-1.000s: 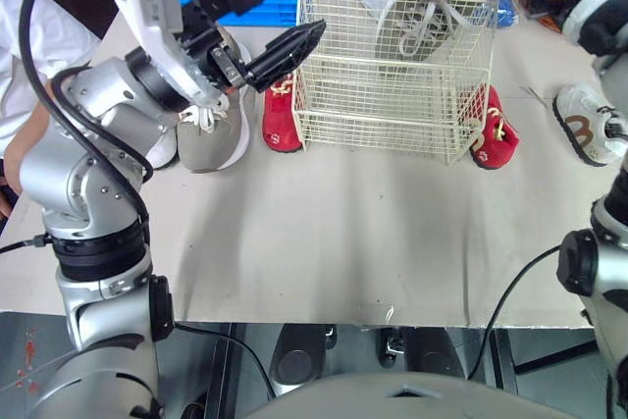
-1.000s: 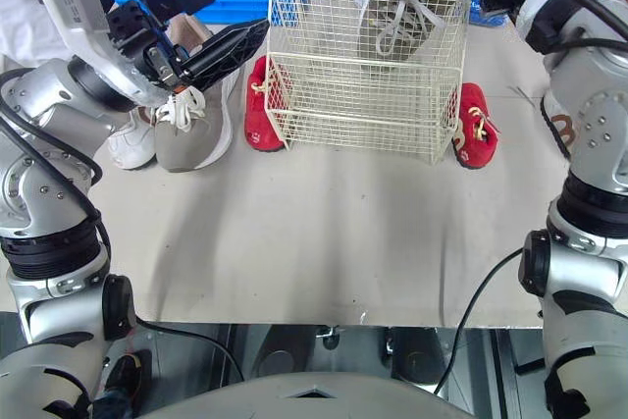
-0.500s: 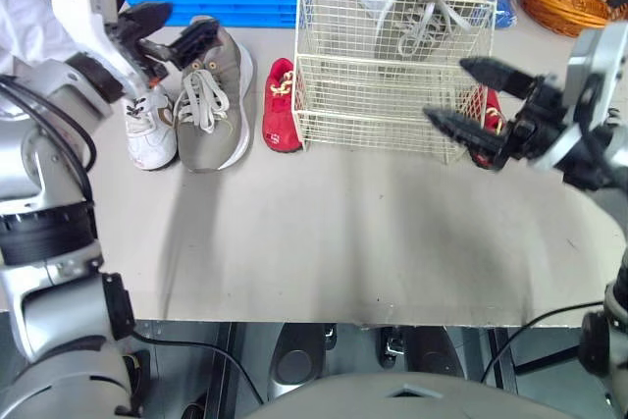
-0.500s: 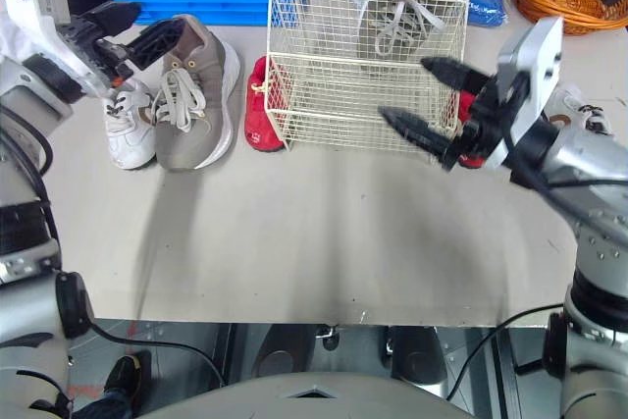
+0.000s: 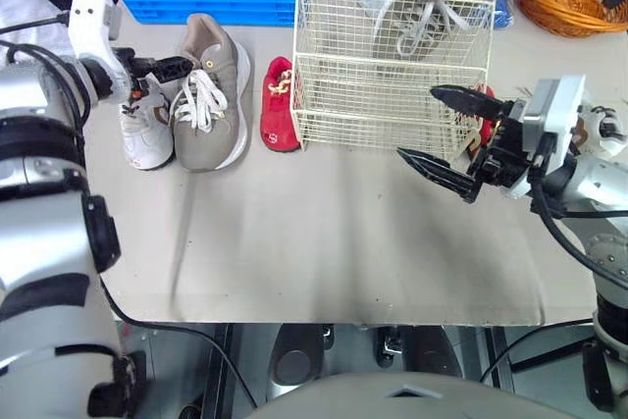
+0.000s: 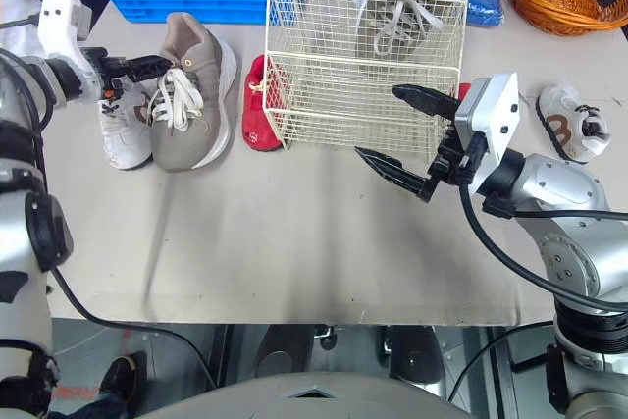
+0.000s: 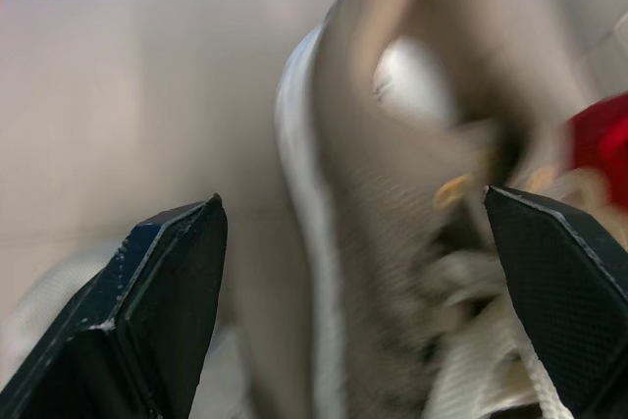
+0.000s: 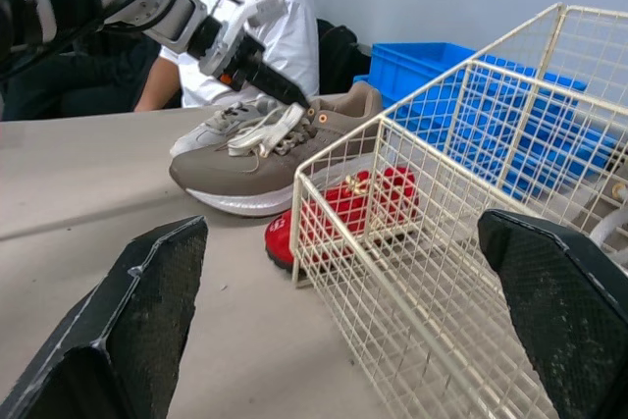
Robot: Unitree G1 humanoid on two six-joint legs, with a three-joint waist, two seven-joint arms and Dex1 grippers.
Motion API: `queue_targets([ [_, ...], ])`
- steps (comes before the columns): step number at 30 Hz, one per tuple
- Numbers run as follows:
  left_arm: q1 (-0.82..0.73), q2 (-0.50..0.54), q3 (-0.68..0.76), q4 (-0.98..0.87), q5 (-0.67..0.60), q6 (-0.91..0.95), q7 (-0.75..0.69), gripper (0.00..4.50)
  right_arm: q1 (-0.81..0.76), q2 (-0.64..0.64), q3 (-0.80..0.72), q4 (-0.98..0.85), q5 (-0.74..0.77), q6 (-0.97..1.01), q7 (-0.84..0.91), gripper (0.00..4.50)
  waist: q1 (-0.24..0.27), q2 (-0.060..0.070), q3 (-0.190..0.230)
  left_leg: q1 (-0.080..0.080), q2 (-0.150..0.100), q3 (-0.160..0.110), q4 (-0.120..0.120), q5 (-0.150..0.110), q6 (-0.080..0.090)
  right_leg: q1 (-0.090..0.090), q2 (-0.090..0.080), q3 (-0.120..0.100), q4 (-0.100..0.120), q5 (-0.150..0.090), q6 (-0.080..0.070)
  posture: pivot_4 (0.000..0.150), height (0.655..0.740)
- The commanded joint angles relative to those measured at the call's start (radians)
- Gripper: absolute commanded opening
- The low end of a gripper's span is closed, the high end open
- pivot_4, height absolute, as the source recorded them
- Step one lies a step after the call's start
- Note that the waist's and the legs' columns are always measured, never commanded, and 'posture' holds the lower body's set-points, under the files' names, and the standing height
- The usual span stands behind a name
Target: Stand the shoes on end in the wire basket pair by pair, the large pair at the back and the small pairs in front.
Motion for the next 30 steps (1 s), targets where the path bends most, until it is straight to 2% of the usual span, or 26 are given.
queue_targets([
  [1,-0.084,0.001,-0.038,0.106,0.085,-0.041,-0.048,4.50,-0.006,0.006,0.005,-0.014,-0.014,-0.044,-0.007,4.36,0.000,0.000,0.000,0.000,0.000,0.000,0.000,0.000,0.000,0.000,0.000,0.000,0.000,0.000,0.000,0.150,0.6860],
  [6,-0.131,-0.030,-0.057,0.208,0.166,-0.083,-0.063,4.50,-0.004,0.022,0.026,-0.006,-0.033,-0.067,-0.018,4.36,-0.001,-0.001,0.000,0.000,0.000,0.000,0.000,0.000,0.000,0.000,-0.003,0.000,0.000,0.000,0.000,0.150,0.6860],
  [14,-0.145,-0.059,-0.124,0.263,0.320,-0.107,-0.120,4.50,0.001,0.041,0.044,0.003,-0.054,-0.090,-0.029,4.36,-0.003,-0.002,-0.001,0.000,0.000,0.000,0.000,0.000,0.000,0.000,-0.004,0.000,0.001,0.000,0.000,0.150,0.6860],
  [15,-0.150,-0.061,-0.142,0.266,0.342,-0.103,-0.146,3.99,0.001,0.040,0.045,0.003,-0.057,-0.092,-0.029,4.50,-0.003,-0.002,-0.001,0.000,0.000,0.000,0.000,0.000,0.000,0.000,-0.004,0.000,0.001,0.000,0.000,0.150,0.6860],
  [16,-0.154,-0.061,-0.161,0.269,0.366,-0.101,-0.176,3.80,0.001,0.041,0.046,0.004,-0.058,-0.094,-0.030,4.50,-0.004,-0.002,-0.001,0.000,0.000,0.000,0.000,0.000,0.000,0.000,-0.004,0.000,0.001,0.000,0.000,0.150,0.6860],
  [19,-0.163,-0.062,-0.194,0.276,0.414,-0.092,-0.221,2.41,0.002,0.043,0.050,0.002,-0.062,-0.099,-0.033,4.50,-0.019,-0.002,-0.001,0.001,0.000,0.001,0.000,0.000,0.000,0.000,-0.004,0.000,0.001,0.000,0.000,0.150,0.6860],
  [24,-0.143,-0.054,-0.235,0.285,0.488,-0.103,-0.203,0.26,0.004,0.049,0.056,0.005,-0.072,-0.109,-0.038,4.50,-0.039,-0.001,-0.001,0.004,0.001,0.003,-0.001,0.000,0.000,0.000,-0.004,0.003,0.002,0.000,0.000,0.150,0.6860],
  [25,-0.141,-0.054,-0.232,0.286,0.492,-0.102,-0.201,0.01,0.004,0.050,0.056,0.006,-0.073,-0.110,-0.038,4.50,-0.042,-0.001,-0.001,0.005,0.001,0.004,-0.002,0.000,0.000,0.000,-0.004,0.004,0.002,0.000,0.000,0.150,0.6860],
  [30,-0.138,-0.048,-0.193,0.288,0.485,-0.093,-0.164,0.01,-0.005,0.056,0.061,0.017,-0.084,-0.118,-0.038,4.50,-0.049,-0.002,-0.002,0.006,0.001,0.006,-0.001,0.000,0.000,0.000,-0.004,0.007,0.003,0.000,0.000,0.150,0.6860],
])
